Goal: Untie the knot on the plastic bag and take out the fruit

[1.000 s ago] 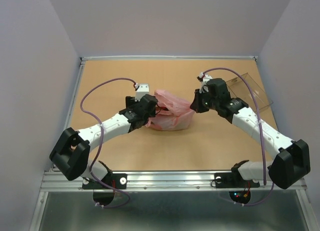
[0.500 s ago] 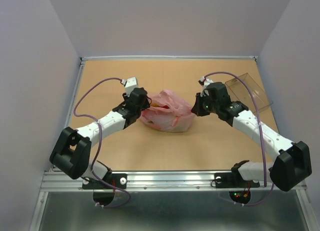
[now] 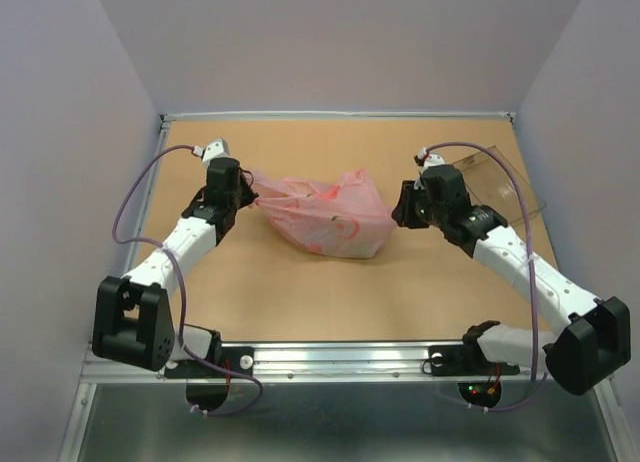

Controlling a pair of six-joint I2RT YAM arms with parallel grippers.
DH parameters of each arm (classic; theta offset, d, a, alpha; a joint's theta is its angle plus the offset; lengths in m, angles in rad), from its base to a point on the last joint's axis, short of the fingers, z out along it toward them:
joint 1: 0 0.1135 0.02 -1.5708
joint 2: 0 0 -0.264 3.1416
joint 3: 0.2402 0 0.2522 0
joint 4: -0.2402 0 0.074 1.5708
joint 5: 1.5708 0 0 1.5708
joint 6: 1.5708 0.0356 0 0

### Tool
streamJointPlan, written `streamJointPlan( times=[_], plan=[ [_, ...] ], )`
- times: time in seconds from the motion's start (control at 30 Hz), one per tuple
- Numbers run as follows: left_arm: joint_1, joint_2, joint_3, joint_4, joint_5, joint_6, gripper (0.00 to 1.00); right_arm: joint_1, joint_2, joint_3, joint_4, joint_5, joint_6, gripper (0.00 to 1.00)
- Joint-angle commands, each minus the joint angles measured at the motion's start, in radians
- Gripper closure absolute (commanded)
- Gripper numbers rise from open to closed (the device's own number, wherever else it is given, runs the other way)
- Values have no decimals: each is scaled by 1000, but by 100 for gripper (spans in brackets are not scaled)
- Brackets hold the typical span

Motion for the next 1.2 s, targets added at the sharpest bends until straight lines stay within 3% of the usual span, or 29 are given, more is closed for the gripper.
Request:
streamJointPlan(
  times=[0.0,0.07,0.17,0.33,0.57,0.73,0.83,0.87,0.97,1.0,1.07,1.17],
  plan=[
    [8,-115,38,-26,134,78,100,-5,-36,160,-41,-47,-92,61],
    [-8,-164,41,-70,144,82,100,3,-19,250,-104,-120,-142,47],
    [-40,-204,63,-124,146,95,100,36,51,445,-192,-191,-207,36],
    [-126,-206,98,-177,125,142,100,150,220,663,-239,-335,-302,34],
    [-178,-210,144,-204,103,173,100,239,456,765,-239,-364,-463,25],
    [-183,-222,146,-217,68,188,100,262,556,759,-239,-383,-529,25],
    [-184,-221,127,-219,13,167,100,286,564,699,-244,-350,-523,35],
    [-181,-218,119,-216,-3,156,100,296,553,678,-242,-332,-511,47],
    [-166,-192,92,-214,-49,93,100,328,483,576,-241,-329,-473,69],
    [-160,-186,78,-210,-47,77,100,349,452,543,-241,-321,-460,82],
    [-144,-158,55,-193,-37,21,100,375,420,440,-236,-271,-424,98],
    [-127,-124,32,-156,6,-49,100,424,345,298,-192,-197,-323,99]
  ],
)
